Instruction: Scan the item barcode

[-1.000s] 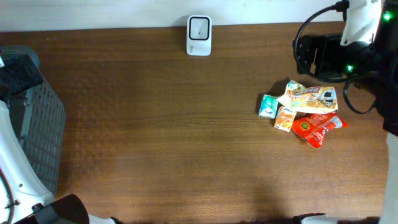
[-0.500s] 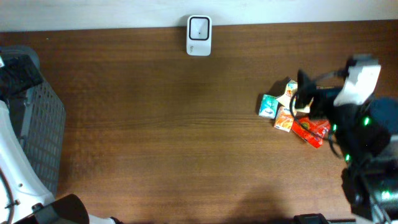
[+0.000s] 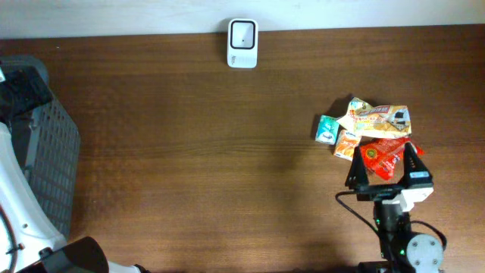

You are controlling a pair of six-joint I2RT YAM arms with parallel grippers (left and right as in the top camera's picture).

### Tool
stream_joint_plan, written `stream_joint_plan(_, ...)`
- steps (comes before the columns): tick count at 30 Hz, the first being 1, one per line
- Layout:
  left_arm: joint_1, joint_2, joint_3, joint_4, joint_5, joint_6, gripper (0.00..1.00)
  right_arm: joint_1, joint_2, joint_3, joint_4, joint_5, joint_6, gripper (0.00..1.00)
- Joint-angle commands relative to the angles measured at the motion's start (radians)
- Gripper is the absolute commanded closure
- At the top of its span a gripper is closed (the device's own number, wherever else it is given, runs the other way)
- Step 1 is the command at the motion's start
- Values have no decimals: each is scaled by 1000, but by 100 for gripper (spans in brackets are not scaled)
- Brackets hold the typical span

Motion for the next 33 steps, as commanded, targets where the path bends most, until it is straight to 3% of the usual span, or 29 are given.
stream_joint_plan(1, 3, -3, 0, 2, 0, 15, 1, -6, -78, -76, 6, -8, -3, 1)
stream_joint_plan(8, 3, -3, 0, 2, 0, 15, 1, -6, -98, -166, -13, -8, -3, 1)
stream_joint_plan(15, 3, -3, 0, 2, 0, 15, 1, -6, -142, -166, -293, 6, -4, 1)
stream_joint_plan(33, 3, -3, 0, 2, 0, 15, 1, -6, -141, -166, -288, 14, -3, 1)
